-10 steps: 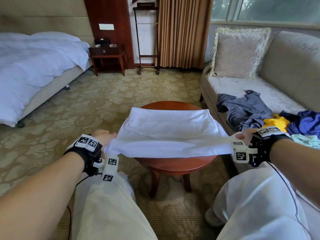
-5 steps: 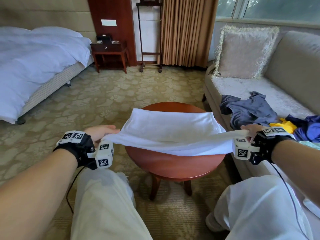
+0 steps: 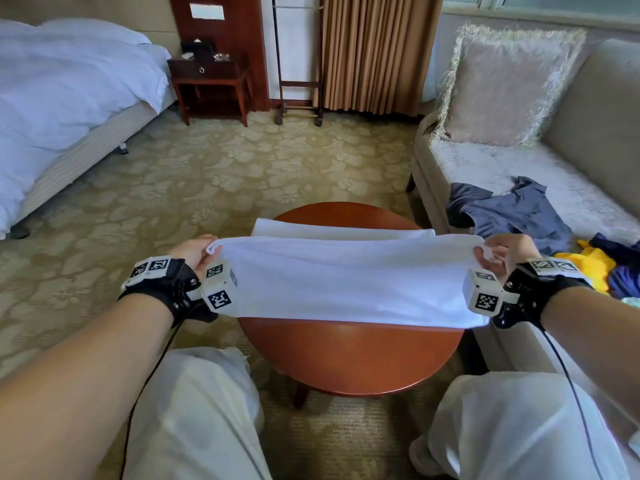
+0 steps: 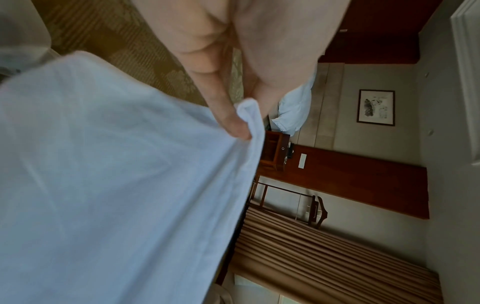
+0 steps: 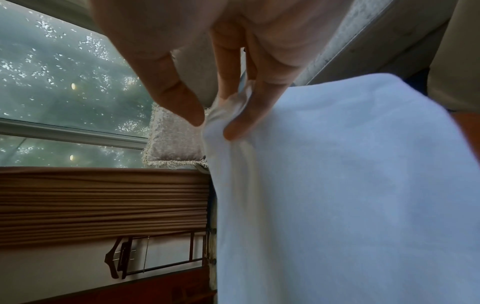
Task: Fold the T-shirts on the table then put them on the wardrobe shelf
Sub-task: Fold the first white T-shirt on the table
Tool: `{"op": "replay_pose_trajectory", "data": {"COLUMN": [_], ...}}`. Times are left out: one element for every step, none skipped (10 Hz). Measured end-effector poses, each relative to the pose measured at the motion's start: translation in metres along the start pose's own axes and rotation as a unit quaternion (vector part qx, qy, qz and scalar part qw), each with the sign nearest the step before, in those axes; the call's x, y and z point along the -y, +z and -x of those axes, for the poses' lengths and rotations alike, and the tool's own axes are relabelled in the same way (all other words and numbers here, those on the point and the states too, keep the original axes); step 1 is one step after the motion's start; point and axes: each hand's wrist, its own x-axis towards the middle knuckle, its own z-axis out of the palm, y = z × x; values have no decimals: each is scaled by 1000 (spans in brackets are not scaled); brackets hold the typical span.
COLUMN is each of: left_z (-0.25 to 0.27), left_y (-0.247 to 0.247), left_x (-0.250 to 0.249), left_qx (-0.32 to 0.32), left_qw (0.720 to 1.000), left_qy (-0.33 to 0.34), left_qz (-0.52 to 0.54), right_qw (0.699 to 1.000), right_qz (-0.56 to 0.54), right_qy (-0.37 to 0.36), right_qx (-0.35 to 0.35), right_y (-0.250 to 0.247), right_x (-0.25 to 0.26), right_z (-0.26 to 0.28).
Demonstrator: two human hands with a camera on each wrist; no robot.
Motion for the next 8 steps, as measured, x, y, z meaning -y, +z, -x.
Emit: {"op": "replay_pose_trajectory", "data": {"left_z": [-26, -39, -59, -78, -97, -124, -148, -165], "left_y": [14, 28, 44, 55, 61, 66, 66, 67], "left_x": [-7, -15, -24, -27, -23, -20, -13, -11], "left_qx": [-9, 10, -10, -20, -20, -22, -51, -67], "left_qw": [1000, 998, 993, 996, 999, 997, 994, 993], "left_qy": [1, -1, 8, -2, -19, -25, -36, -44], "left_qz": [25, 65, 120, 86, 44, 75, 85, 88], "right_qw": [999, 995, 996, 1000, 999, 999, 996, 997], "right_qz": [42, 100, 88, 26, 40, 54, 82, 77], "right_qy": [23, 24, 22, 10, 11, 0, 15, 21], "right_qx": [7, 14, 13, -7, 8, 1, 8, -2], "right_y": [6, 12, 17, 21, 28, 31, 40, 49], "right_x": [3, 2, 2, 5, 11, 13, 6, 2], "right_z": [-16, -40, -64, -84, -95, -109, -115, -127]}}
